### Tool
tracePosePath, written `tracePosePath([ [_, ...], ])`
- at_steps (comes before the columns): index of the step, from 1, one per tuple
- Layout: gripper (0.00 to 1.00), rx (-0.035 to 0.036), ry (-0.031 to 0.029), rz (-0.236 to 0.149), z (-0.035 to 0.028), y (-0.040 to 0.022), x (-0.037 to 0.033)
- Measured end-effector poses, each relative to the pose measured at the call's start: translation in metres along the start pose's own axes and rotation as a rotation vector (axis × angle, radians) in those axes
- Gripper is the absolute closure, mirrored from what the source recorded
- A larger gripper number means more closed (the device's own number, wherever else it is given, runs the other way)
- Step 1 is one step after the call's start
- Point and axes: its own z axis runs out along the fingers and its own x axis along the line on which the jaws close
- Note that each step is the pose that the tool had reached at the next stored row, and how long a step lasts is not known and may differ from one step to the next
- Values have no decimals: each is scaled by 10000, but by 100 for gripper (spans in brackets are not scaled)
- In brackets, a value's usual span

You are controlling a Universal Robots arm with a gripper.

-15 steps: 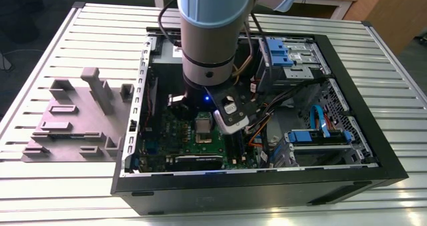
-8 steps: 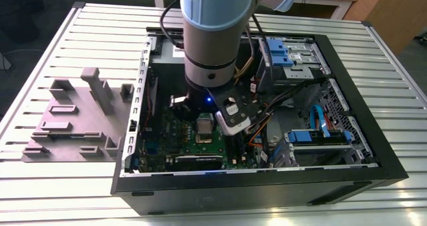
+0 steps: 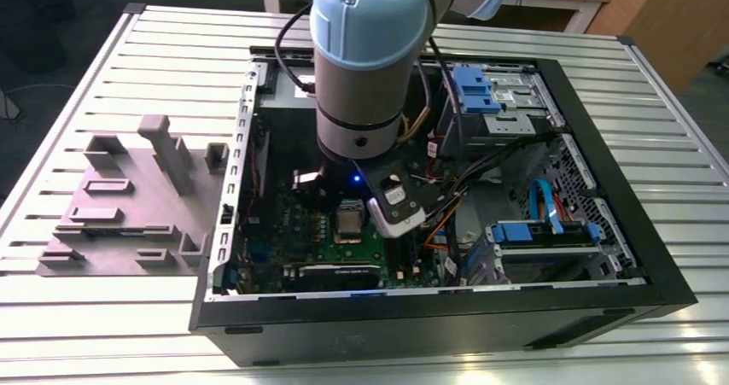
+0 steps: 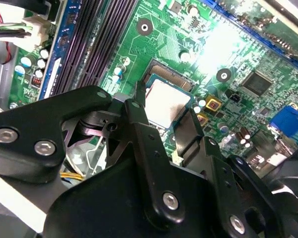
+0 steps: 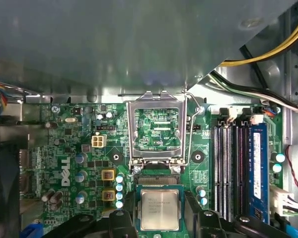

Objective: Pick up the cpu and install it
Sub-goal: 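Place the cpu into insertion slot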

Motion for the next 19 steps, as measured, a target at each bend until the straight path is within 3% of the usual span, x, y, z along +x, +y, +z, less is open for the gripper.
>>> tracePosePath([
  [19, 53, 0, 0, 0, 122, -17, 1],
])
